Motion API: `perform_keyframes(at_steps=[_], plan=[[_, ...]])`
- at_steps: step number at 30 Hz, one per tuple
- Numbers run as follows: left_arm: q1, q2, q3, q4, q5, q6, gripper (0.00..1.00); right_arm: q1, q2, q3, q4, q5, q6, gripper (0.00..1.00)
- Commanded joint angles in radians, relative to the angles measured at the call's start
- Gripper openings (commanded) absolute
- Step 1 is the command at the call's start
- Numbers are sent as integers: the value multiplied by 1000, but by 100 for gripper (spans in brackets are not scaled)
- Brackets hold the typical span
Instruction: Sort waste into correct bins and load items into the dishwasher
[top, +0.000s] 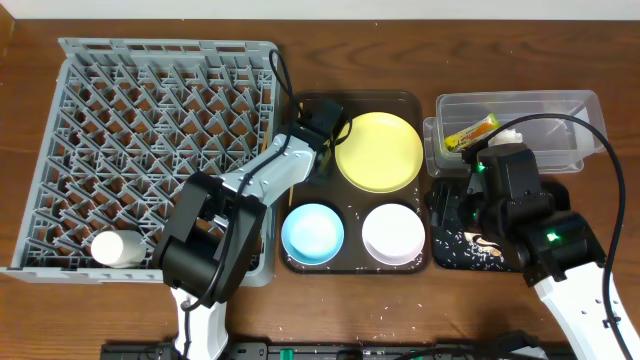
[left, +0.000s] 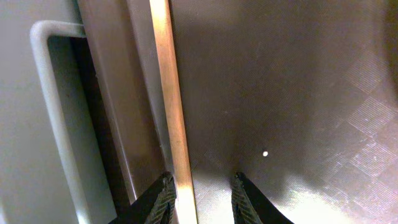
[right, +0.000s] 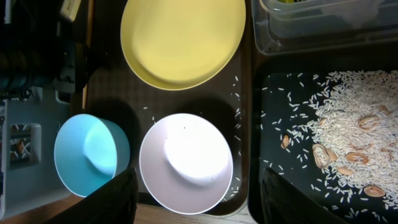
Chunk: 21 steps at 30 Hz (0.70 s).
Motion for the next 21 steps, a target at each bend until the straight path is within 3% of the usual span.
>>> perform_keyframes(at_steps=[1,3,7,14,21], plan=[[3,35,-4,2,71,-17,32,-5,0,5,-1,-4,10,61],[3,35,-4,10,198,-18,32,-5,0,5,-1,-4,10,60],[3,35,-6,10,242,-79,32,-5,0,5,-1,-4,10,60],[5,14,-2,-20,194,-86,30,-5,0,5,-2,-4,10,60],[6,19,-2,23,72,-136,35,-5,0,5,7,-4,10,61]])
